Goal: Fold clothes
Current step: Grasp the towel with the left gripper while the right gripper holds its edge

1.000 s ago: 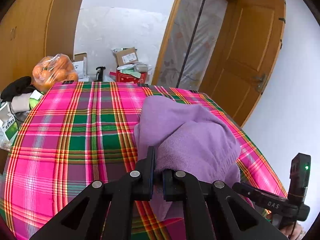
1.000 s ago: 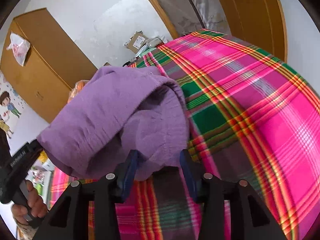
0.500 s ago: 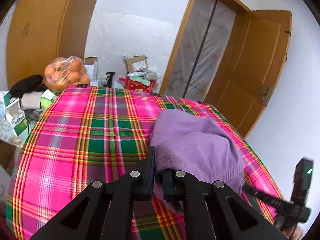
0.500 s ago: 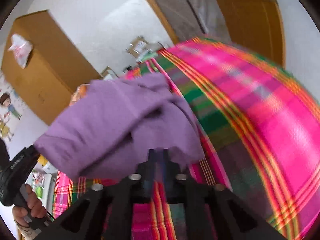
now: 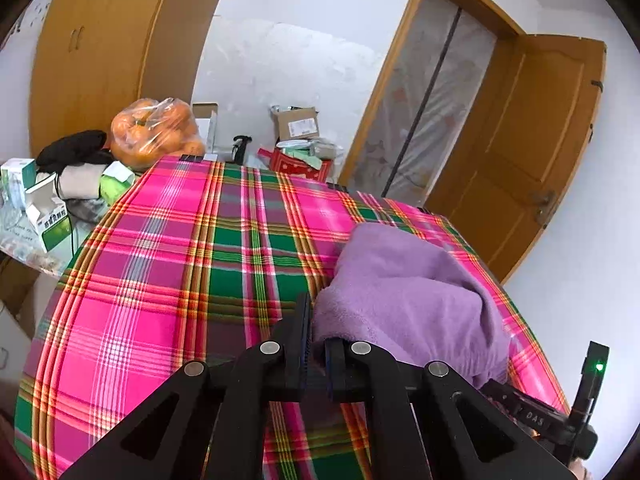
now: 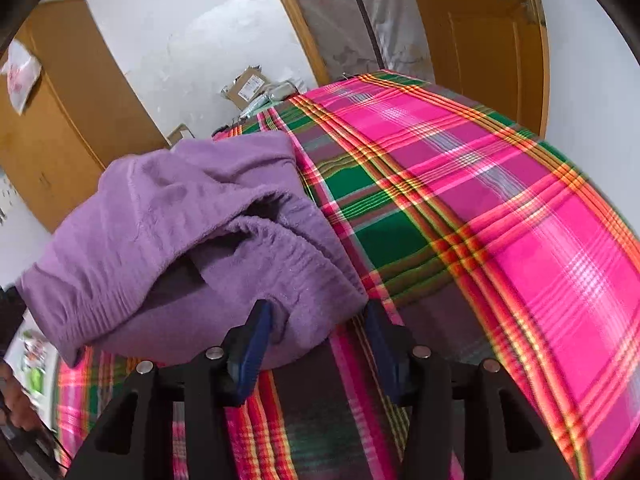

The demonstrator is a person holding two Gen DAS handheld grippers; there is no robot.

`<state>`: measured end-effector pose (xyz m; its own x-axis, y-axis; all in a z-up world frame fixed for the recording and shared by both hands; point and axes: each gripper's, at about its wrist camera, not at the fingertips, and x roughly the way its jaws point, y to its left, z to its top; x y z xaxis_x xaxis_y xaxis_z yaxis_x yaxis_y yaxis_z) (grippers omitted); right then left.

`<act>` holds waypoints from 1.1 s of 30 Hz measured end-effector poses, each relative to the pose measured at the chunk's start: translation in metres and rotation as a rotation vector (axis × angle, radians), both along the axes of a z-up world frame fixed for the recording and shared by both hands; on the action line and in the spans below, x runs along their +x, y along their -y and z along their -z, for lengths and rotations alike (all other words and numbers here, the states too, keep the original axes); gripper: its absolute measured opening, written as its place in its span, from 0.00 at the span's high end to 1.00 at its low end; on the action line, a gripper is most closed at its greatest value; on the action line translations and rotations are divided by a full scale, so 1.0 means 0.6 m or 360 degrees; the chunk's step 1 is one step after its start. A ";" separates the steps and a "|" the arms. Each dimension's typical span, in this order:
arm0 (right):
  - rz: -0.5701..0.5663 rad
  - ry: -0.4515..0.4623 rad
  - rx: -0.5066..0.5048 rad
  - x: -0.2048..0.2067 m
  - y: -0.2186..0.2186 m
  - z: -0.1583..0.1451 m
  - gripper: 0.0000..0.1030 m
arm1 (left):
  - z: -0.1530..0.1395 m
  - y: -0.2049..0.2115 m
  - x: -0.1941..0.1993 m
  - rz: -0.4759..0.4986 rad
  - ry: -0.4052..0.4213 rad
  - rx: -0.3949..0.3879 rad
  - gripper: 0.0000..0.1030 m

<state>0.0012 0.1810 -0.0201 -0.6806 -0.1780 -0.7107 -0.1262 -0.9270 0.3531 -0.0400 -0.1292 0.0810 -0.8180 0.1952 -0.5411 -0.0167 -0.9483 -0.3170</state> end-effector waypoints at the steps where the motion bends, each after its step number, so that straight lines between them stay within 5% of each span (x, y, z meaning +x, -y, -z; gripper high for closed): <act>1: -0.0002 -0.0015 -0.0029 0.000 -0.002 0.000 0.64 | 0.001 0.001 -0.001 0.0000 0.0003 -0.0002 0.94; 3: -0.0020 -0.0034 -0.0038 -0.007 0.000 -0.006 0.81 | 0.001 0.007 -0.001 -0.0011 0.0006 0.0002 0.94; 7: -0.0035 -0.0113 -0.0058 -0.005 0.000 -0.026 0.88 | 0.001 0.018 0.002 -0.0035 0.0008 0.0013 0.94; 15: -0.0144 -0.0321 -0.0156 0.025 0.028 -0.097 0.90 | -0.003 0.046 0.027 -0.0086 -0.0007 0.0040 0.94; 24: -0.0533 -0.0554 -0.0282 0.031 0.133 -0.181 0.90 | -0.010 0.091 0.066 -0.0194 -0.0019 0.0079 0.94; 33: -0.0976 -0.0541 -0.0430 0.005 0.285 -0.186 0.90 | 0.013 0.144 0.101 -0.0332 0.0064 0.0092 0.94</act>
<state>0.0040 0.0099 0.0916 -0.5774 -0.7343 -0.3570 0.5416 -0.6717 0.5055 0.0205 -0.2156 0.0730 -0.8217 0.0557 -0.5671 0.1918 -0.9101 -0.3673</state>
